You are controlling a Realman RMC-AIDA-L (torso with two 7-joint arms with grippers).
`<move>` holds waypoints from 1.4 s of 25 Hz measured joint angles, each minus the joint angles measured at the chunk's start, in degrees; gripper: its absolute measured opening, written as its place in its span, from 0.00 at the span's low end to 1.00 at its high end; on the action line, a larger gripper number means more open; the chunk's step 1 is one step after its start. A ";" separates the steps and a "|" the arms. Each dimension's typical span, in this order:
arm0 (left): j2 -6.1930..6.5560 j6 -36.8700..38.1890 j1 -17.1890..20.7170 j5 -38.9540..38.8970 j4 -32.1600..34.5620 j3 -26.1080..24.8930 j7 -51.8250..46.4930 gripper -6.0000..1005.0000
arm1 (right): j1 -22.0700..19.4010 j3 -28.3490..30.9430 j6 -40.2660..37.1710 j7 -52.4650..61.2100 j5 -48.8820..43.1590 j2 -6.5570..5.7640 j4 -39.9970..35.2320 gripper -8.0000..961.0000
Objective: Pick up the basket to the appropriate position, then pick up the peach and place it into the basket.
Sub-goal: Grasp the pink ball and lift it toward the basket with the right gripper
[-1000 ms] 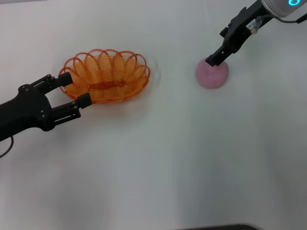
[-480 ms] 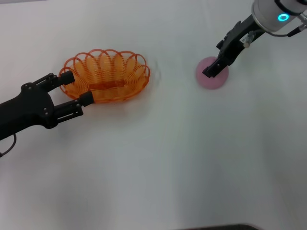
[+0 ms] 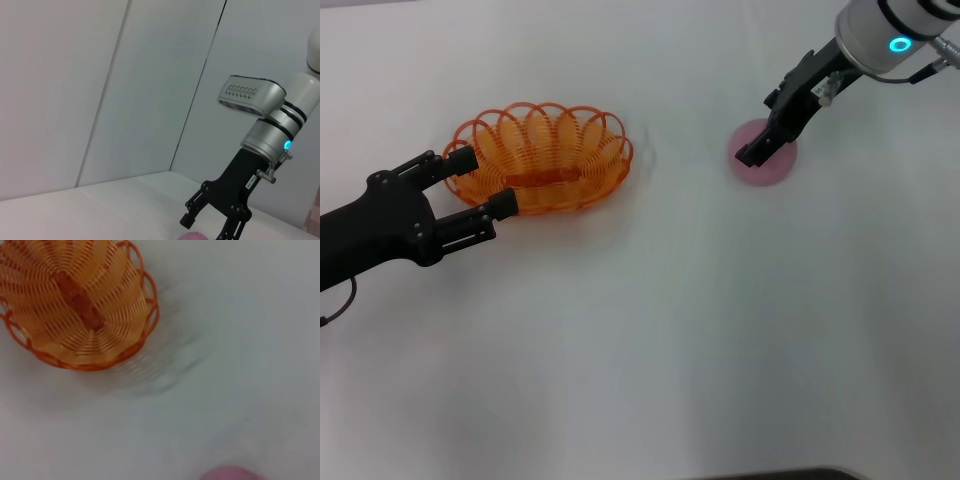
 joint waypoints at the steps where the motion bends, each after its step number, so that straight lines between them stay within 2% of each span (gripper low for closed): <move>1: 0.00 0.00 0.00 0.00 0.00 0.00 0.00 0.84 | 0.05 -0.08 0.07 0.00 -0.03 0.06 0.13 0.99; 13: 0.00 0.01 0.00 0.00 0.03 0.00 -0.30 0.84 | 0.96 0.00 1.63 0.41 -0.41 0.37 2.23 0.99; 19: 0.06 -0.01 0.37 0.00 0.03 -0.38 -0.34 0.84 | 0.42 -1.56 4.47 -0.10 -1.41 0.94 1.58 0.79; 21: 0.06 -0.07 0.45 0.00 0.03 -0.42 -0.35 0.84 | 0.44 -2.45 4.82 0.13 -1.83 1.09 1.53 0.58; 26: 0.09 -0.56 0.53 -0.01 0.03 -0.45 -0.35 0.84 | 0.80 -2.57 4.50 0.26 -1.90 1.11 1.60 0.35; 35: 0.09 -0.87 0.42 -0.35 0.04 -0.44 -0.28 0.84 | 0.82 -2.55 4.22 0.28 -1.93 1.06 1.69 0.16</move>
